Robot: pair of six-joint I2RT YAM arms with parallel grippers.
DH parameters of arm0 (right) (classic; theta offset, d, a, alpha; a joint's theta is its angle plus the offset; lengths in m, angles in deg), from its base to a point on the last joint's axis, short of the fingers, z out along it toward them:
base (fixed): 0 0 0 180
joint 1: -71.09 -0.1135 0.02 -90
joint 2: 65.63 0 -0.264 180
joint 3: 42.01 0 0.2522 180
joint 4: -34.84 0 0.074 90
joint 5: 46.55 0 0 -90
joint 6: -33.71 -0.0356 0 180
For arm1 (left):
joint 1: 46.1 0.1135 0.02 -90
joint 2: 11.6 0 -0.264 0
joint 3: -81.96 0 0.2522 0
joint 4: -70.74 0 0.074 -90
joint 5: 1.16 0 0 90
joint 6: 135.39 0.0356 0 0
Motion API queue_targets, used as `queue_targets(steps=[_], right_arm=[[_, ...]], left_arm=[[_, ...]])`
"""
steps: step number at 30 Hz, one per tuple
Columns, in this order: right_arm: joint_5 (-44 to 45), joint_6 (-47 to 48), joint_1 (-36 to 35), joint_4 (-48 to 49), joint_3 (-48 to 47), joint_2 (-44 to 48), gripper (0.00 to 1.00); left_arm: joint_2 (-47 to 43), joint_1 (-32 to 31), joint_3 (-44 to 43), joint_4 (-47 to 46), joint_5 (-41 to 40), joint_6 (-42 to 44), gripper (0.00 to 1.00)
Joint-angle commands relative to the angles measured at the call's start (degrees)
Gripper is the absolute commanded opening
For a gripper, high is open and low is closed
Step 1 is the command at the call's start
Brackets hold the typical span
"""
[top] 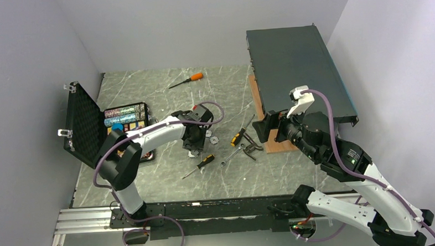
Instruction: Pack up texas hold em set
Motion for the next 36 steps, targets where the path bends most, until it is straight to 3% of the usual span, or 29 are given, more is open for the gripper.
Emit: queue_targets(steps=[1,10,16,26,31,36], right_arm=[[-0.88,-0.66,0.12,1.52,0.01,0.81,1.00],[-0.52,-0.73,0.14,1.21,0.34,1.22,1.00],[-0.43,-0.50,0.05,1.47,0.37,0.98,1.00],[-0.38,-0.36,0.03,1.44,0.48,0.57,1.00],[-0.10,-0.23,0.11,1.12,0.18,0.73,1.00],[-0.67,-0.49,0.12,0.97,-0.27,0.53,1.00]], left_arm=[[1.58,0.18,0.13,-0.38,-3.27,-0.48,0.34],[4.95,0.39,-2.02,0.54,-4.98,0.06,0.35],[4.75,0.32,-1.82,0.42,-4.76,0.08,0.42],[3.01,0.59,-4.89,1.94,-3.82,1.44,0.68],[3.86,2.21,-9.52,1.41,-2.71,3.72,0.71],[9.82,3.27,-16.19,-2.02,1.01,5.38,0.82]])
